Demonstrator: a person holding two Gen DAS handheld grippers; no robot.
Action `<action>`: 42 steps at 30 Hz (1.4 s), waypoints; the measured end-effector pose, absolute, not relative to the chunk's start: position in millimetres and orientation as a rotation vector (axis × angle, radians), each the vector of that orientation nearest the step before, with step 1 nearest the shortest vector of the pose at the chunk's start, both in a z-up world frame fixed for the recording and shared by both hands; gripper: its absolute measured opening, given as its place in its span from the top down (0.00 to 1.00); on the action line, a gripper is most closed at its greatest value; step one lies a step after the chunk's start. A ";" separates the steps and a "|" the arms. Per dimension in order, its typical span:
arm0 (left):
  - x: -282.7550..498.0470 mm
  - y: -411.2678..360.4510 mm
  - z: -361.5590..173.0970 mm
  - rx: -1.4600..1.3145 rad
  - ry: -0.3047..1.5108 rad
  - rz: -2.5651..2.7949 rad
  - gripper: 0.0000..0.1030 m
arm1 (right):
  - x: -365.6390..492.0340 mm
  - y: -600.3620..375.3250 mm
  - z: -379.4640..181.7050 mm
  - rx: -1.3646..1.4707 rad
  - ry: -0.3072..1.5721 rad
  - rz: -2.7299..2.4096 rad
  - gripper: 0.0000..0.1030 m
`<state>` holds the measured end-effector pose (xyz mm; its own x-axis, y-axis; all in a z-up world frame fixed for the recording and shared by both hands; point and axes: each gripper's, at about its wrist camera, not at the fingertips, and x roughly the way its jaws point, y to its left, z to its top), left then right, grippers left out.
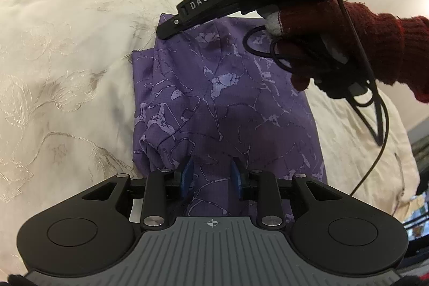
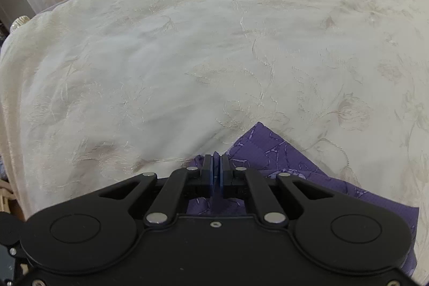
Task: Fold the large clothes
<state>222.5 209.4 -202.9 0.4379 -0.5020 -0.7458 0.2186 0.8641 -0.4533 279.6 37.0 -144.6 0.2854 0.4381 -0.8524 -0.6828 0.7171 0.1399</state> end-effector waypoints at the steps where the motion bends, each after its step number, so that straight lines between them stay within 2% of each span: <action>1: 223.2 209.8 -201.0 -0.310 1.031 -0.460 0.71 | 276.7 34.9 -141.3 -0.258 1.023 0.762 0.82; 2: 223.8 210.7 -198.4 -0.313 1.035 -0.464 0.71 | 273.5 29.6 -135.9 -0.226 0.998 0.758 0.77; 3: 224.5 211.6 -195.1 -0.320 1.037 -0.466 0.70 | 270.8 23.0 -128.6 -0.196 0.973 0.750 0.58; 4: 224.6 214.5 -190.1 -0.337 1.030 -0.469 0.69 | 267.9 13.4 -120.5 -0.154 0.945 0.732 0.49; 5: 224.6 217.1 -186.0 -0.359 1.021 -0.472 0.60 | 265.4 3.6 -113.0 -0.111 0.918 0.715 0.36; 6: 224.9 220.6 -182.7 -0.388 1.014 -0.480 0.45 | 261.7 -12.4 -104.0 -0.044 0.887 0.691 0.27; 7: 226.1 224.2 -179.2 -0.421 1.010 -0.495 0.35 | 258.8 -26.3 -97.9 0.013 0.870 0.672 0.25; 8: 228.3 227.3 -175.5 -0.450 1.006 -0.504 0.18 | 254.9 -45.5 -91.8 0.084 0.854 0.637 0.24; 9: 229.7 229.8 -172.1 -0.466 0.995 -0.502 0.13 | 251.1 -61.8 -88.1 0.134 0.844 0.599 0.19; 10: 231.0 232.4 -168.4 -0.472 0.975 -0.485 0.13 | 246.1 -81.4 -85.7 0.185 0.834 0.552 0.14; 11: 232.1 234.5 -165.9 -0.472 0.957 -0.466 0.13 | 241.7 -97.2 -85.4 0.221 0.829 0.517 0.05; 12: 233.6 236.4 -164.5 -0.472 0.945 -0.449 0.13 | 235.5 -118.0 -87.1 0.261 0.829 0.473 0.01; 15: 241.5 239.3 -169.2 -0.456 0.967 -0.396 0.05 | 221.6 -166.2 -99.7 0.321 0.865 0.339 0.01; 22: 252.0 236.6 -212.6 -0.530 1.184 -0.395 0.04 | 199.6 -245.3 -161.0 0.576 1.017 0.185 0.01; 30: 260.6 220.0 -245.9 -0.576 1.279 -0.443 0.00 | 193.3 -237.2 -220.2 0.803 1.084 0.312 0.00; 37: 277.2 218.6 -256.7 -0.649 1.320 -0.439 0.00 | 210.3 -220.7 -235.1 0.945 1.073 0.425 0.01; 38: 279.1 219.1 -256.9 -0.669 1.334 -0.441 0.01 | 213.0 -217.1 -235.1 0.947 1.082 0.449 0.16; 39: 281.0 219.0 -257.4 -0.698 1.346 -0.459 0.04 | 215.6 -213.7 -233.0 0.926 1.099 0.449 0.24; 40: 281.2 218.9 -256.7 -0.724 1.350 -0.480 0.09 | 216.9 -212.2 -229.7 0.898 1.108 0.445 0.26; 42: 280.7 210.3 -250.3 -0.720 1.342 -0.508 0.12 | 218.2 -213.6 -224.3 0.864 1.105 0.462 0.38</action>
